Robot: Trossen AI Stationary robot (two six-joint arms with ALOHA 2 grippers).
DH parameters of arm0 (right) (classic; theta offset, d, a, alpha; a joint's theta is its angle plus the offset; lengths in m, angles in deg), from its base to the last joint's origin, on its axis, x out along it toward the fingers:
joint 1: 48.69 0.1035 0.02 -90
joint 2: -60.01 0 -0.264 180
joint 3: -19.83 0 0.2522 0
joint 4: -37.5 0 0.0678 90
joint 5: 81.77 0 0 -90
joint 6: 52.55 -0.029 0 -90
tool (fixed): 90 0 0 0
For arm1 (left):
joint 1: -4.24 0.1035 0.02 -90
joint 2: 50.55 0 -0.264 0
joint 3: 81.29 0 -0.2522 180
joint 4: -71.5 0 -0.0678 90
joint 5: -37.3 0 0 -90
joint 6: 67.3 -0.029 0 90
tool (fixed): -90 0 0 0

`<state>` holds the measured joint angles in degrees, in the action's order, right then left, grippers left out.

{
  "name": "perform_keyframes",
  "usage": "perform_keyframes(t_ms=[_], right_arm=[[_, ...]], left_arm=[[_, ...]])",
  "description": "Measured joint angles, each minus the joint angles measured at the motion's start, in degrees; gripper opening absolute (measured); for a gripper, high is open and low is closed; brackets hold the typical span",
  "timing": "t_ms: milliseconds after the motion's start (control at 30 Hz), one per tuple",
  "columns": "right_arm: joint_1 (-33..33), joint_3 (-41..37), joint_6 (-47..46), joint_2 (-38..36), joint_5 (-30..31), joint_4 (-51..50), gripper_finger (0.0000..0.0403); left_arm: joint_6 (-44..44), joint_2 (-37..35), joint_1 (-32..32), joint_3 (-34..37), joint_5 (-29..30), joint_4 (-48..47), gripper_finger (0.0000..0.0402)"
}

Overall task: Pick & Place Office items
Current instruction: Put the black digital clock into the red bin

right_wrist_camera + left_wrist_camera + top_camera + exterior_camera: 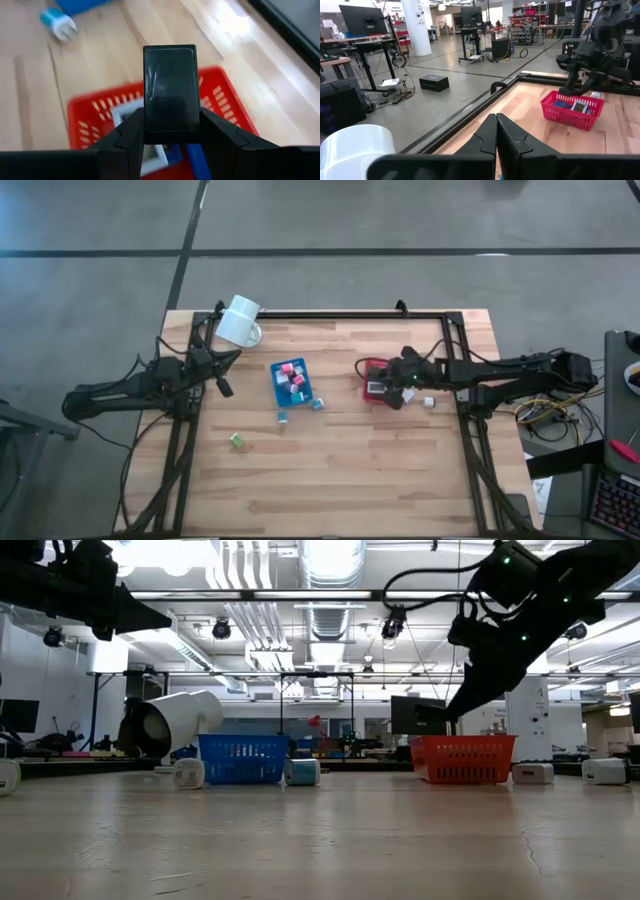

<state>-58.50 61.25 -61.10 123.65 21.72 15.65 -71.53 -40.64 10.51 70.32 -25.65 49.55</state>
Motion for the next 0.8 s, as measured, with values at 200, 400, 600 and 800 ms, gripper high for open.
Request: perform_keyframes(t_ms=[200,400,600,800], right_arm=[[-0.1,1.5,0.4,1.3,1.3,-7.5,0.0146],[-0.7,1.8,0.7,2.1,3.1,-9.8,0.0146],[-0.7,1.6,1.0,2.1,3.0,-10.0,0.0146],[-0.7,1.5,1.0,2.1,2.6,-10.0,0.0146]], left_arm=[[0.0,0.0,0.0,0.0,0.0,0.0,0.0007],[-0.7,0.1,0.0,0.0,0.6,0.2,0.0007],[0.2,0.3,0.0,0.0,0.7,-0.7,0.0007],[-0.3,0.3,0.0,0.0,0.7,-2.1,0.0007]])
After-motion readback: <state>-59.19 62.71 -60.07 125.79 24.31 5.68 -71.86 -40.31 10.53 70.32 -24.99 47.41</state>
